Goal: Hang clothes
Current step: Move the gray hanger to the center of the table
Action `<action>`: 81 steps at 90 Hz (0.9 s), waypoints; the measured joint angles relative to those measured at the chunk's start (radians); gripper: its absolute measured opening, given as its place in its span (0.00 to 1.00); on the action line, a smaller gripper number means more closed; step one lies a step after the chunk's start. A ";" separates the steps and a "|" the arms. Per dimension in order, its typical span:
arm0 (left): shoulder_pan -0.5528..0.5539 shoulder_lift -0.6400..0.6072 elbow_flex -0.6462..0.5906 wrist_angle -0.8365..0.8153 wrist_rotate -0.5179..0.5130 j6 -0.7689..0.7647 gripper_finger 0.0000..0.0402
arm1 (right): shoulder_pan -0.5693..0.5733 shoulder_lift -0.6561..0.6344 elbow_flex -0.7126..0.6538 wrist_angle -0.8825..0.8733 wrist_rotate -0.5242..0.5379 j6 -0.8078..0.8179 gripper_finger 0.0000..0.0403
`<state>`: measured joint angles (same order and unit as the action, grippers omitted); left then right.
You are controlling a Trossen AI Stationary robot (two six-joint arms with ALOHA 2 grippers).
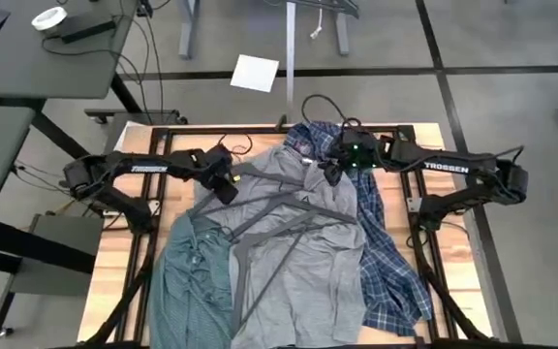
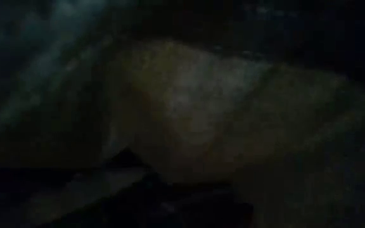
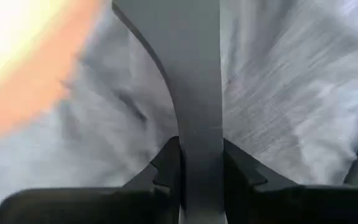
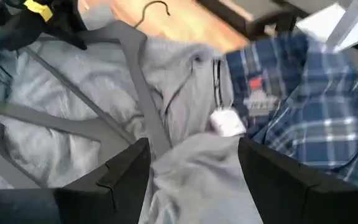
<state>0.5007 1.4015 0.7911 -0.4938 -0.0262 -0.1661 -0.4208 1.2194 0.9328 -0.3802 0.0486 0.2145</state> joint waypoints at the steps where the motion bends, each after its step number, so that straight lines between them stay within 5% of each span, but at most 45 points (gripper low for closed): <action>1: 0.000 -0.006 0.013 -0.014 -0.001 0.011 0.13 | -0.001 -0.006 0.007 -0.008 0.000 -0.004 0.57; 22: -0.057 -0.125 0.250 -0.239 0.009 0.203 0.13 | -0.010 -0.108 0.074 -0.085 0.001 -0.048 0.57; 49: -0.339 -0.187 0.328 -0.345 0.065 -0.140 0.13 | -0.051 -0.197 0.111 -0.160 0.000 -0.076 0.57; 67: -0.465 -0.170 0.329 -0.521 -0.257 -0.345 0.13 | -0.080 -0.191 0.111 -0.281 0.003 -0.148 0.57; 81: -0.426 -0.175 0.386 -0.788 -0.575 -0.494 0.13 | -0.097 -0.191 0.111 -0.287 0.000 -0.216 0.57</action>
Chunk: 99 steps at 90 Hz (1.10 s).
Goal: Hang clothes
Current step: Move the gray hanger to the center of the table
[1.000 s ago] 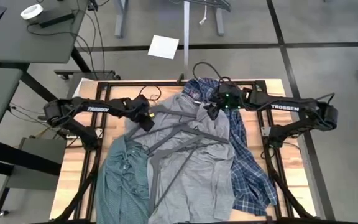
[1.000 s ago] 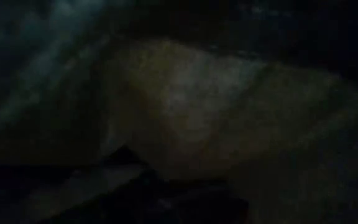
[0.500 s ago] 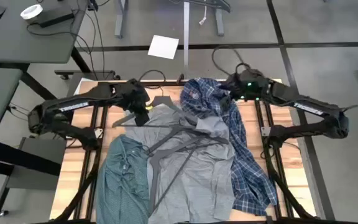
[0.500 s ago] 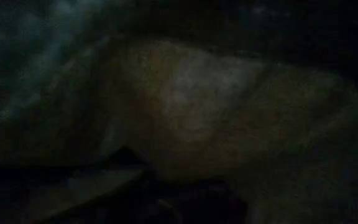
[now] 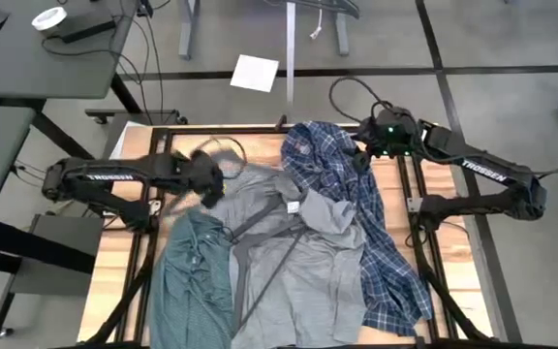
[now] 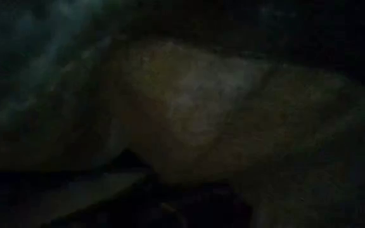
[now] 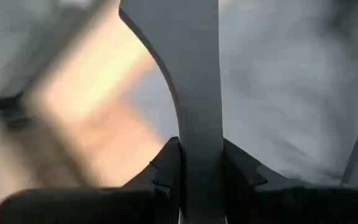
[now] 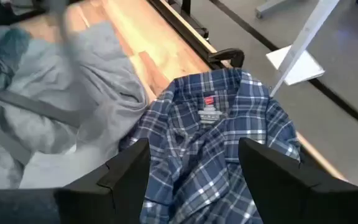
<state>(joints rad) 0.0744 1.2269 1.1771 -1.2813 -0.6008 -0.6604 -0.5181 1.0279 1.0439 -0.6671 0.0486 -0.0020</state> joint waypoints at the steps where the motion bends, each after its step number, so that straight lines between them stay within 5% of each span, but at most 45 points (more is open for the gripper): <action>1: 0.003 0.000 0.006 -0.008 -0.005 0.003 0.13 | -0.002 0.000 0.000 0.002 0.000 -0.003 0.57; 16: -0.039 0.000 0.056 -0.069 0.035 0.119 0.13 | -0.026 -0.006 0.000 -0.008 0.001 -0.027 0.57; 26: -0.100 0.000 0.058 0.001 0.158 0.255 0.13 | -0.023 -0.014 0.000 -0.014 -0.005 0.006 0.57; 43: -0.208 0.040 0.058 0.049 0.215 0.248 0.13 | 0.015 -0.021 -0.003 -0.013 -0.027 0.117 0.57; 70: -0.237 0.178 -0.083 0.443 0.406 0.297 0.13 | 0.097 -0.020 -0.068 0.037 -0.027 0.235 0.57; 83: -0.237 0.298 -0.088 0.530 0.455 0.244 0.27 | 0.113 -0.021 -0.068 0.050 -0.027 0.235 0.57; 99: -0.204 0.379 0.001 0.464 0.651 0.229 0.43 | 0.112 -0.022 -0.068 0.050 -0.035 0.194 0.57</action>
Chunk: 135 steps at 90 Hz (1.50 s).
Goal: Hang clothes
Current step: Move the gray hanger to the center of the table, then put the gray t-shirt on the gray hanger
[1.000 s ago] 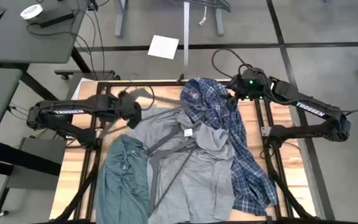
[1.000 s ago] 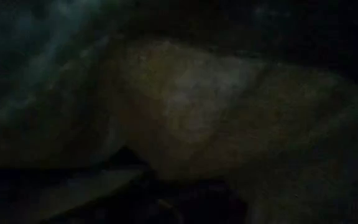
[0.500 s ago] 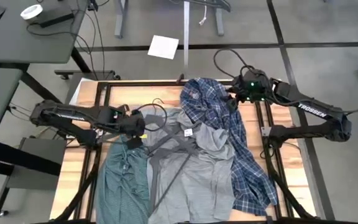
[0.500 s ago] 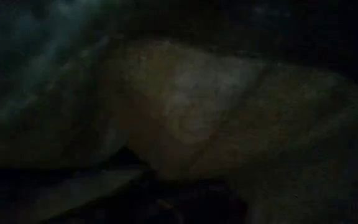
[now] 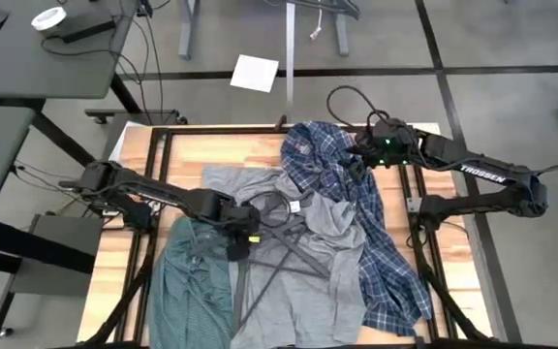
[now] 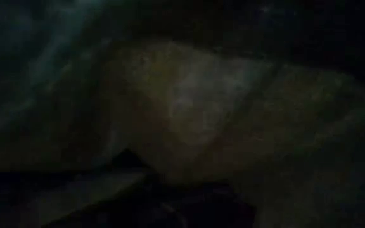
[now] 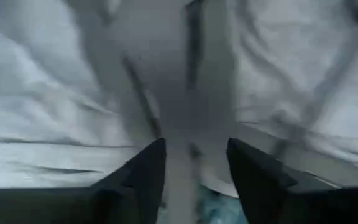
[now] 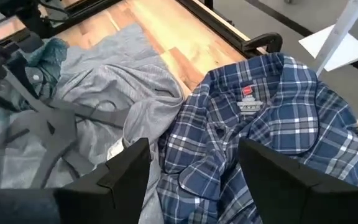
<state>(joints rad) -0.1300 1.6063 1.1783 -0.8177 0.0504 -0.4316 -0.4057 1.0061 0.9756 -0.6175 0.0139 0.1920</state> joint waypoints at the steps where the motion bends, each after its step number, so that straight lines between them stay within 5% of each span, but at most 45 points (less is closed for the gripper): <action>1: 0.003 0.001 0.010 -0.014 0.007 -0.001 0.44 | 0.000 0.000 0.000 -0.001 -0.005 -0.003 0.57; 11: 0.030 0.001 0.116 -0.188 0.039 0.008 0.45 | 0.000 0.010 0.000 0.004 -0.041 -0.037 0.57; 28: 0.084 -0.060 0.326 -0.430 -0.207 0.115 0.45 | 0.025 0.131 0.001 0.069 -0.120 -0.068 0.57; 36: 0.151 -0.102 0.366 -0.454 -0.241 0.188 0.45 | 0.060 0.239 0.001 0.145 -0.124 -0.118 0.57; 65: 0.528 -0.301 0.281 -0.451 -0.099 0.445 0.45 | 0.126 0.555 0.021 0.291 -0.130 -0.211 0.56; 98: 0.688 -0.368 0.176 -0.421 -0.079 0.659 0.45 | 0.150 0.807 0.139 0.276 -0.148 -0.218 0.51; 107: 0.699 -0.371 0.155 -0.424 -0.078 0.687 0.45 | 0.138 0.835 0.193 0.230 -0.146 -0.203 0.42; 121: 0.703 -0.369 0.145 -0.407 -0.078 0.700 0.45 | 0.090 0.816 0.243 0.106 -0.144 -0.221 0.07; 135: 0.704 -0.370 0.146 -0.371 -0.079 0.666 0.45 | 0.000 0.745 0.278 -0.032 -0.039 -0.268 0.01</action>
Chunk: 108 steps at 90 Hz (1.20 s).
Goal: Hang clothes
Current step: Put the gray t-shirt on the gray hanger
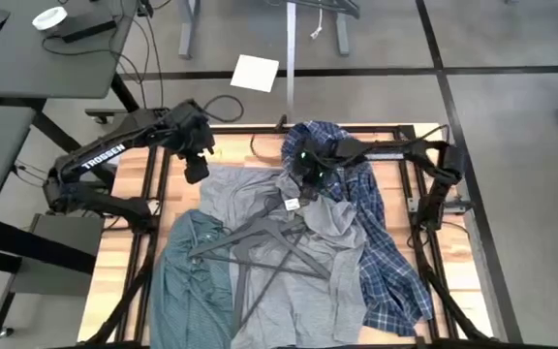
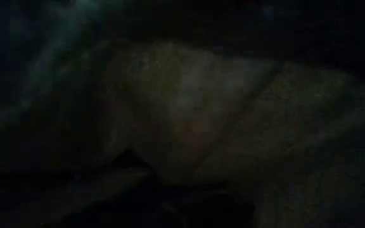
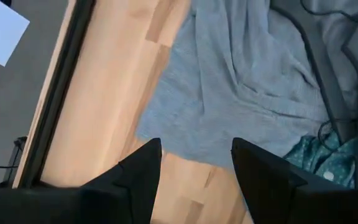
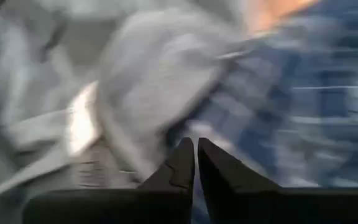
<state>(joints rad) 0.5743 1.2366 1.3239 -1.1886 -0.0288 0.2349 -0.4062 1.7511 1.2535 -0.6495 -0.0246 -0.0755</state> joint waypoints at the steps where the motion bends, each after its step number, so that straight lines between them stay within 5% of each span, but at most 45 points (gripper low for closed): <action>1: 0.000 0.000 0.000 0.003 0.000 -0.002 0.45 | -0.009 -0.005 0.000 -0.010 0.001 -0.002 0.01; 7: 0.000 0.000 0.000 0.017 0.000 -0.022 0.45 | -0.061 -0.026 -0.002 -0.034 -0.017 -0.001 0.00; 24: 0.000 0.000 0.000 0.053 0.000 -0.076 0.45 | -0.096 -0.068 -0.005 -0.014 -0.287 -0.030 0.02; 81: -0.001 0.000 0.000 0.051 0.027 -0.057 0.45 | 0.014 0.090 -0.060 0.126 -0.294 -0.086 0.58; 97: -0.001 0.000 0.000 0.050 0.027 -0.025 0.45 | 0.030 0.154 -0.057 0.129 -0.292 -0.075 0.54; 108: -0.001 0.000 0.000 0.048 0.027 -0.005 0.45 | 0.039 0.149 -0.056 0.131 -0.289 -0.051 0.30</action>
<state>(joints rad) 0.5735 1.2366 1.3239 -1.1403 -0.0021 0.2297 -0.3667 1.9002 1.1976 -0.5190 -0.3138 -0.1269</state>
